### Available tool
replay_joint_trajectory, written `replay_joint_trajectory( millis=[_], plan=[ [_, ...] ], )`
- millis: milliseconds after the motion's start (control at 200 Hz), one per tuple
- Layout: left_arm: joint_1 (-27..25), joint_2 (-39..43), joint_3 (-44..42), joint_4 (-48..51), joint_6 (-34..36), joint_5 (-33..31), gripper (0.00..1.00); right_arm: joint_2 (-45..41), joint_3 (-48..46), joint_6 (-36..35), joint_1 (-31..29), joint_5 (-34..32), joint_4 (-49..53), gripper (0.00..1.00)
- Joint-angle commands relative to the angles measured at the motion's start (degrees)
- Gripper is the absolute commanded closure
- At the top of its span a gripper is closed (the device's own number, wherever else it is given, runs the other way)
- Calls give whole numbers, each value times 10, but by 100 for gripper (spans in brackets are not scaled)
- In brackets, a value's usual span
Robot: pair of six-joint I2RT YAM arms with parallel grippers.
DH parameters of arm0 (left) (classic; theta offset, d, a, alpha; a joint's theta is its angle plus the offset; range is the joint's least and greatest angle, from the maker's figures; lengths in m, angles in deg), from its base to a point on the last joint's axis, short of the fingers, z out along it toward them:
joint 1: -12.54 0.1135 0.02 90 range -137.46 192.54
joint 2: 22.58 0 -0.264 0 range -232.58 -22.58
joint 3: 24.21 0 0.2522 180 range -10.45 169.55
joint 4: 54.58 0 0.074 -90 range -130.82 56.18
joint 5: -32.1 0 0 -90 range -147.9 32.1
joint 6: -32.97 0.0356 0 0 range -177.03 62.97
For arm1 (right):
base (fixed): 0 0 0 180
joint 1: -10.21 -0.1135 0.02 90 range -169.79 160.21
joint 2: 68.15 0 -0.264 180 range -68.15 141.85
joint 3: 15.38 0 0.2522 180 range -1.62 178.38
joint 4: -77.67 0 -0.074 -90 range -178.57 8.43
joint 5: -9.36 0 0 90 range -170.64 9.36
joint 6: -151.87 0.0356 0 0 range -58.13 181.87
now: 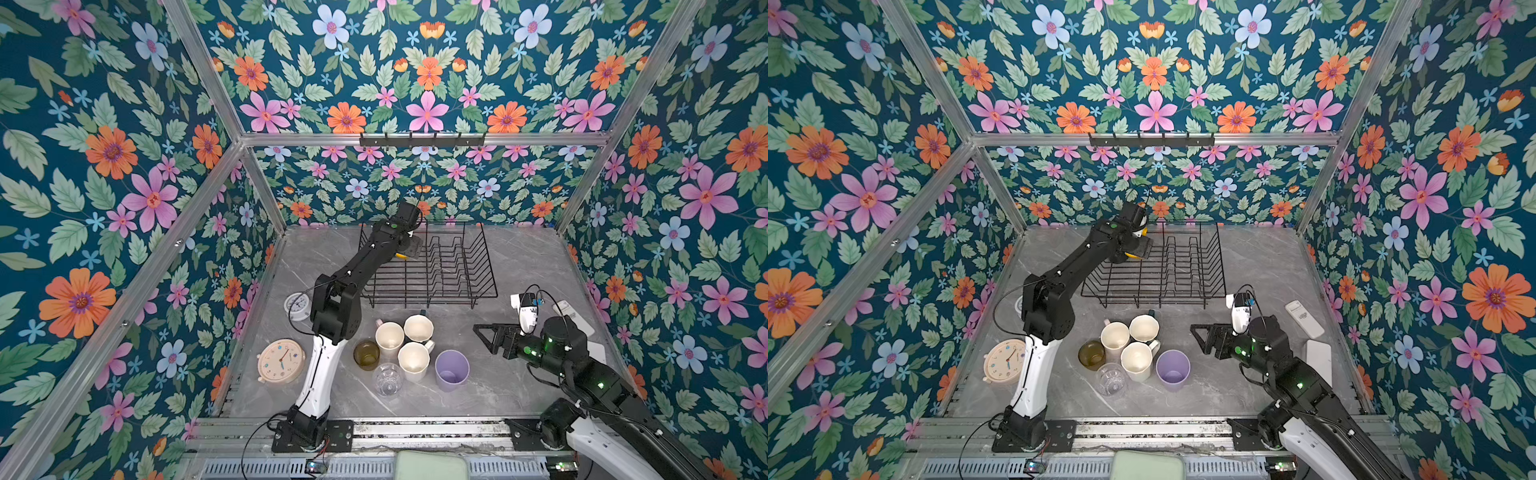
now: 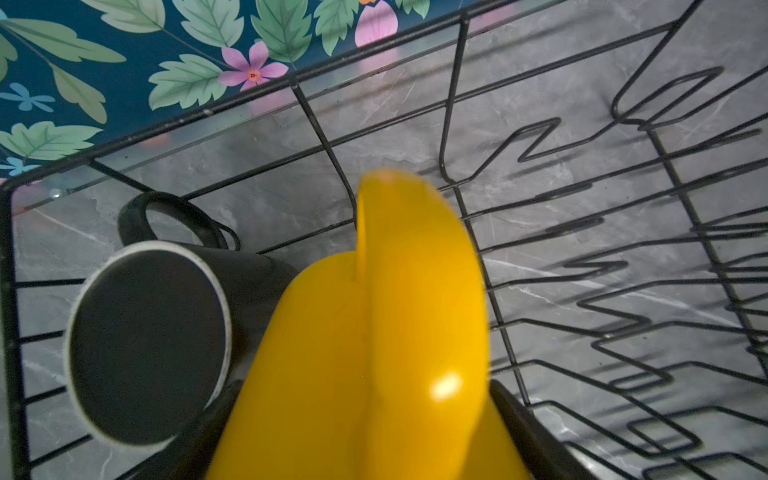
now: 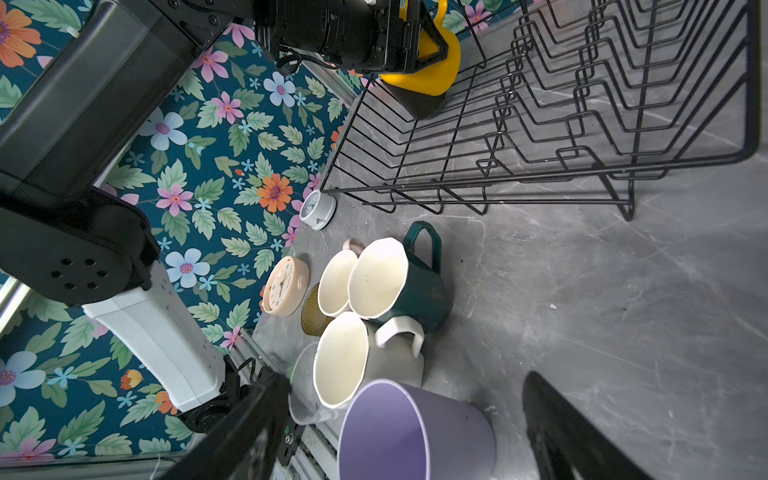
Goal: Load the cups into the dish rack
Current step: 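Place the yellow mug upright in the dish rack with the left gripper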
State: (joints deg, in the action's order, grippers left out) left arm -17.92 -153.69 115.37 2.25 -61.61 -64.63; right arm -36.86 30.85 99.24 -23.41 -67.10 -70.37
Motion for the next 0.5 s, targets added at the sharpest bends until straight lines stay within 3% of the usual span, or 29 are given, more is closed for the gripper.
replay_joint_trajectory(
  millis=[0, 495],
  plan=[
    [0, -4, 5, -50, 2, -9, 100, -2, -6, 17, 0, 10, -19, 13],
    [0, -58, 21, -69, 9, 3, 100, -10, -19, 31, 0, 18, -20, 13]
  ],
)
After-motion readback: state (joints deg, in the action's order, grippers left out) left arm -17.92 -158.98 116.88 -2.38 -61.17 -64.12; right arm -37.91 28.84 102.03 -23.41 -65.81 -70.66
